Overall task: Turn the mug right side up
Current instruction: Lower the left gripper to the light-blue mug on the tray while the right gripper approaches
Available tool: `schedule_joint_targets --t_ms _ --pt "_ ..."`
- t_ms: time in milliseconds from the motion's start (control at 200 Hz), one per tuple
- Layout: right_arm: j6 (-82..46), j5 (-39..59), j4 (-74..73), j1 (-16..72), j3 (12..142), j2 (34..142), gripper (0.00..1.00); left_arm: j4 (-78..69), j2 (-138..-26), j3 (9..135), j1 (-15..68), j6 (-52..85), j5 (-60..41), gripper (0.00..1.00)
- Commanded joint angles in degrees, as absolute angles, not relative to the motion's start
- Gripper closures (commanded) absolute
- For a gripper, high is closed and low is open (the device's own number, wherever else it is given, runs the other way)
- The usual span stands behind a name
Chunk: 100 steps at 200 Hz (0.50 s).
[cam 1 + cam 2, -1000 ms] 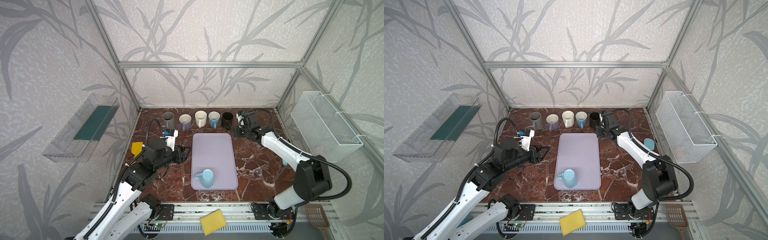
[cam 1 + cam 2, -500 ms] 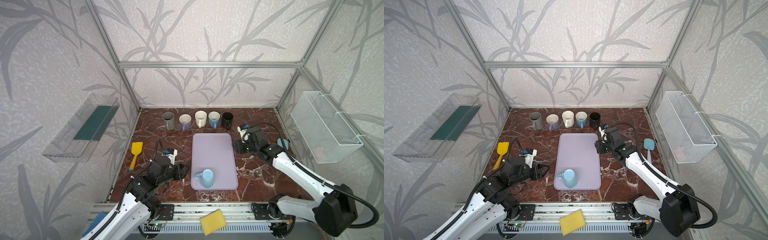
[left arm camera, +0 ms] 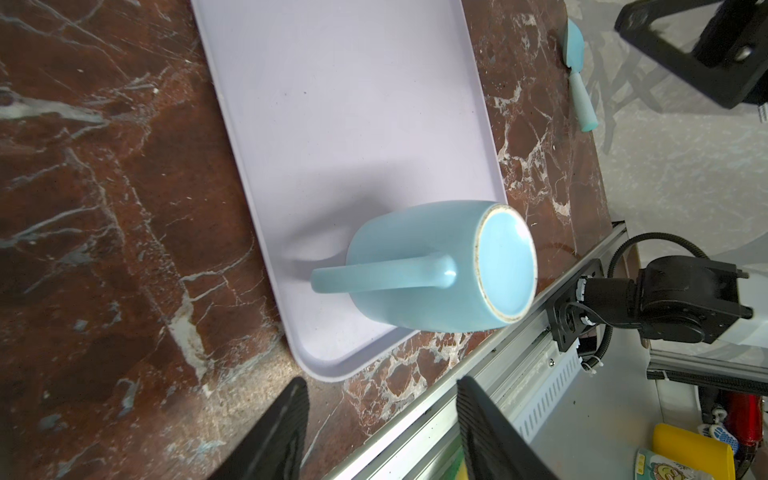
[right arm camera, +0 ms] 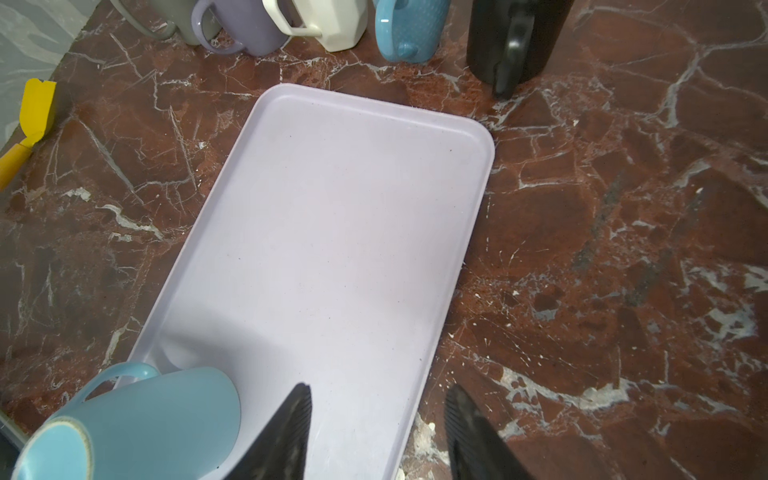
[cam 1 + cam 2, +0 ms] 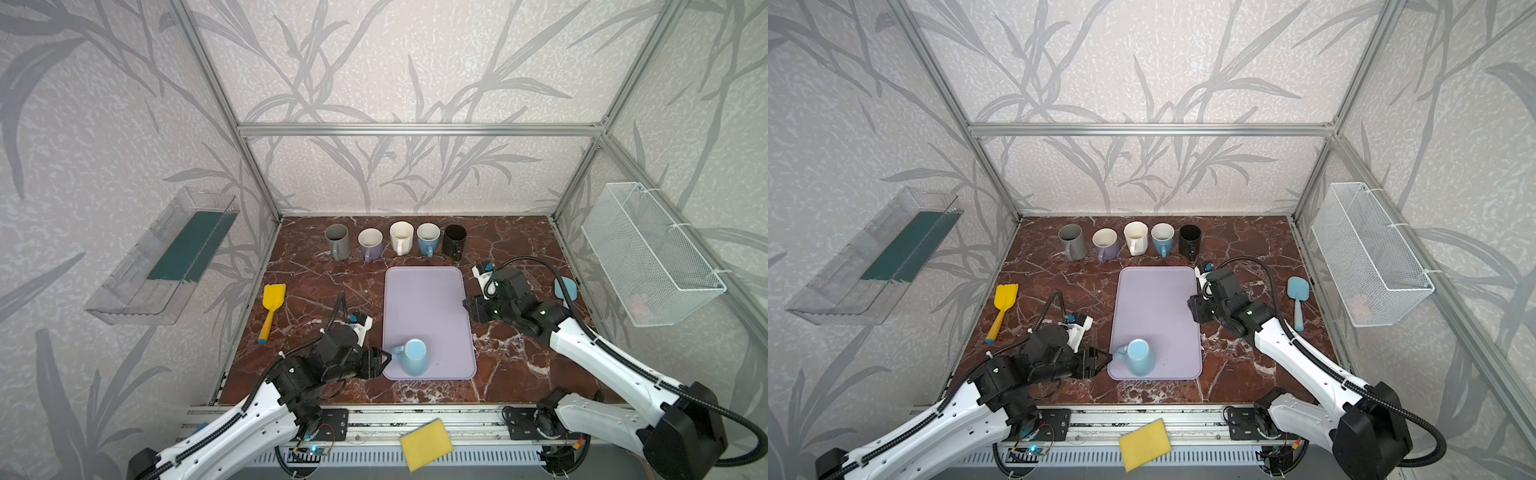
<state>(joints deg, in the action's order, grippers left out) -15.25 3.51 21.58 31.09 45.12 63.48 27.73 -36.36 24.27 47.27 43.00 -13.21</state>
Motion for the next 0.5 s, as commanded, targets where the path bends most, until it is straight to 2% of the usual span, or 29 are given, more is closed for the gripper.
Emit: schedule_joint_targets --t_ms 0,495 --pt "-16.00 6.09 21.80 31.55 44.30 62.31 0.47 25.15 -39.40 25.71 49.15 41.48 -11.79 0.40" --pt "-14.54 11.69 21.84 38.14 43.50 61.70 0.48 25.51 -47.26 30.20 49.77 35.08 -5.26 0.41"
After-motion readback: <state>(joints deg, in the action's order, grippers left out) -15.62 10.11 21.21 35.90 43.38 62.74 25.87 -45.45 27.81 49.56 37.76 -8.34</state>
